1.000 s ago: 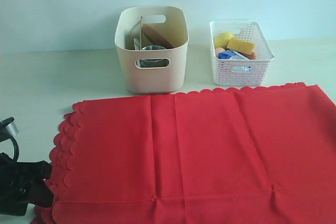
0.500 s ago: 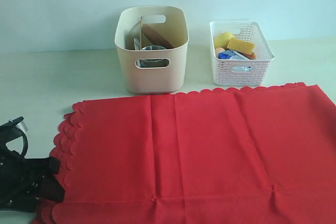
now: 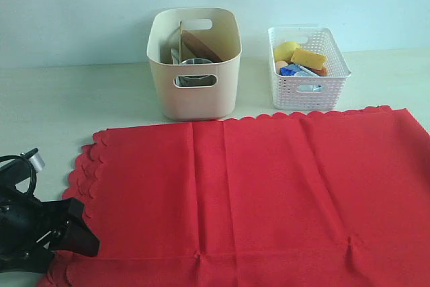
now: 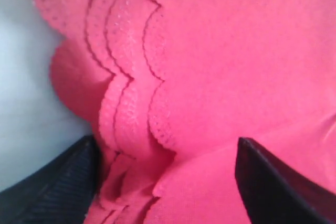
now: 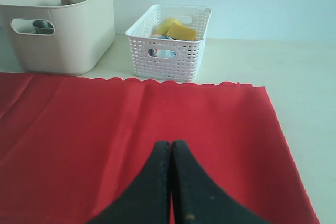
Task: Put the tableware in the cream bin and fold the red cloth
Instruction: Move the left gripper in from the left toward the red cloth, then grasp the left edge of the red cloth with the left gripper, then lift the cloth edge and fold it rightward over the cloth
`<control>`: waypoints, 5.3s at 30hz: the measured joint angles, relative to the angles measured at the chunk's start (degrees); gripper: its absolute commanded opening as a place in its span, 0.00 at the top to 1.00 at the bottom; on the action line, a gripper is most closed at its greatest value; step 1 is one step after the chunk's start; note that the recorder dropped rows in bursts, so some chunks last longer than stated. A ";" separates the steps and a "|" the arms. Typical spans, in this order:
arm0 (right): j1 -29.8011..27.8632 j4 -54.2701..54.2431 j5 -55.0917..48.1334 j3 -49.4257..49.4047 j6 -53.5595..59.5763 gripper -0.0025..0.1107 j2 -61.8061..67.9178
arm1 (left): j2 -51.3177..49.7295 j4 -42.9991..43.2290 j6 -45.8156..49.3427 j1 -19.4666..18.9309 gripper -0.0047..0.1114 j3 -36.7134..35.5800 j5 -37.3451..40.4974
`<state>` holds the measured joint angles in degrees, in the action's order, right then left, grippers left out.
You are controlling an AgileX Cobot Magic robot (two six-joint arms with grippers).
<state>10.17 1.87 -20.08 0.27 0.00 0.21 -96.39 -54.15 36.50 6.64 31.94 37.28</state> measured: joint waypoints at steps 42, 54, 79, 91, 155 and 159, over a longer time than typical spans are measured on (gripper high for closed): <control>0.00 0.00 0.00 0.00 0.00 0.98 0.00 | 9.10 -11.42 3.58 1.38 0.94 9.76 16.05; 0.00 0.00 0.00 0.00 0.00 0.98 0.00 | 9.23 -6.55 -6.14 10.28 0.94 14.83 15.01; 0.00 0.00 0.00 0.00 0.00 0.98 0.00 | 1.74 -4.53 -10.17 23.95 0.94 17.69 5.69; 0.00 0.00 0.00 0.00 0.00 0.98 0.00 | 5.12 17.57 -26.78 17.17 0.94 17.52 5.91; 0.00 0.00 0.00 0.00 0.00 0.98 0.00 | 12.30 9.53 -23.83 10.62 0.80 -9.20 -5.71; 0.00 0.00 0.00 0.00 0.00 0.98 0.00 | 15.80 9.53 -23.83 10.62 0.96 -9.28 -7.40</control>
<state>10.17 1.87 -20.08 0.27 0.00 0.21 -80.59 -44.62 12.68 17.26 22.67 29.89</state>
